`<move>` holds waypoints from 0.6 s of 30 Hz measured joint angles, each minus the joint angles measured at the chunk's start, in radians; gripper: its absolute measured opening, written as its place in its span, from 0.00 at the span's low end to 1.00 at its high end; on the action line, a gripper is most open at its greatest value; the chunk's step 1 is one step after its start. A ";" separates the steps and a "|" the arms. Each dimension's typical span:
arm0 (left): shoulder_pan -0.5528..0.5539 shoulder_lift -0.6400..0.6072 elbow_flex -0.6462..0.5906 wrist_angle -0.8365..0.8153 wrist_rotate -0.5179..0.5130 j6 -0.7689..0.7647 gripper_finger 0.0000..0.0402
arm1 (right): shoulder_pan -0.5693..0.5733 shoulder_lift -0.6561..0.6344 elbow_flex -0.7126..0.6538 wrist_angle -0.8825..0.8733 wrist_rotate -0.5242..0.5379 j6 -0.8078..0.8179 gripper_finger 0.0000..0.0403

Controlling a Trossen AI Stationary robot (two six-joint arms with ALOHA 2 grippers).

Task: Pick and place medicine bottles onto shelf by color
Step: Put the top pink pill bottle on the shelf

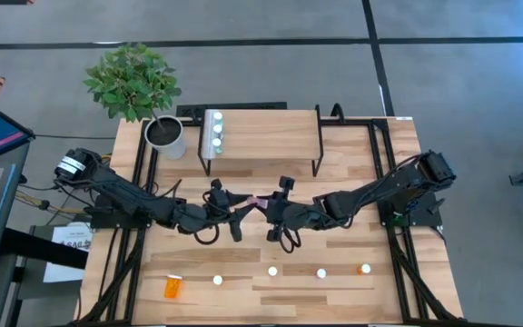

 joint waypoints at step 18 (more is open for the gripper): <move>0.003 -0.008 -0.001 0.023 0.026 0.087 0.22 | 0.004 -0.010 0.000 -0.003 -0.040 0.014 0.55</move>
